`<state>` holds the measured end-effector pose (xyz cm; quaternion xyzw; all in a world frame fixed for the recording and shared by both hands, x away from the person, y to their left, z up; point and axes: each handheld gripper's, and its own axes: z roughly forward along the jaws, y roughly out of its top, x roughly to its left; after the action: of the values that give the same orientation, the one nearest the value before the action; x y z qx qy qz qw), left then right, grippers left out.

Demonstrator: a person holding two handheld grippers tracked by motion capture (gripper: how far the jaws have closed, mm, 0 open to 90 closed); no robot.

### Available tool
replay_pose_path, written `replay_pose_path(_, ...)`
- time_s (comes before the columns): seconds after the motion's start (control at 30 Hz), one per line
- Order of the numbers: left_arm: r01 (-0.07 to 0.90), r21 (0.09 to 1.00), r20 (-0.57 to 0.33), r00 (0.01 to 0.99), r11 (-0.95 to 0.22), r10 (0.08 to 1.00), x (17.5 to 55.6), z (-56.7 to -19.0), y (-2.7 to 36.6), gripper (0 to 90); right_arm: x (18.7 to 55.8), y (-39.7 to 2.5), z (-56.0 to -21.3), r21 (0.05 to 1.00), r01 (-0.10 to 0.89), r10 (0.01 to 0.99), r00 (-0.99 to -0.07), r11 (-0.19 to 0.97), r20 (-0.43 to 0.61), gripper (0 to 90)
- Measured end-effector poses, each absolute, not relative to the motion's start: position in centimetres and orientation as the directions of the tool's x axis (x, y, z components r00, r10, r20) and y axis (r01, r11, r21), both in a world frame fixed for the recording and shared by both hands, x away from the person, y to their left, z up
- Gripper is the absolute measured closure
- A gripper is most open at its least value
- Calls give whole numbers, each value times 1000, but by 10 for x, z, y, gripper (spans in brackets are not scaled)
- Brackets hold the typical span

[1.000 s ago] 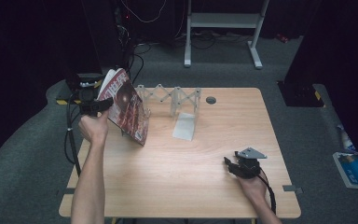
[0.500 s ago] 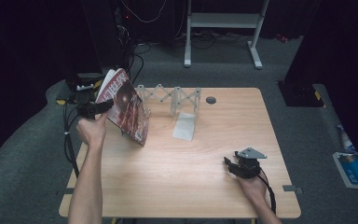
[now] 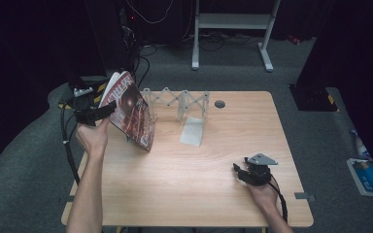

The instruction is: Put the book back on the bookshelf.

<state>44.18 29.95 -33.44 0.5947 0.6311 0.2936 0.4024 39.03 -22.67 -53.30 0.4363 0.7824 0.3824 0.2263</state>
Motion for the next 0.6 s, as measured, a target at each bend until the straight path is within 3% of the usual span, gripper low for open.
replay_pose_path(0.6,468,880,-136,82,82,987,422,-322,294,373,391,-227,-533,797,507,854,-520,328,-21,430)
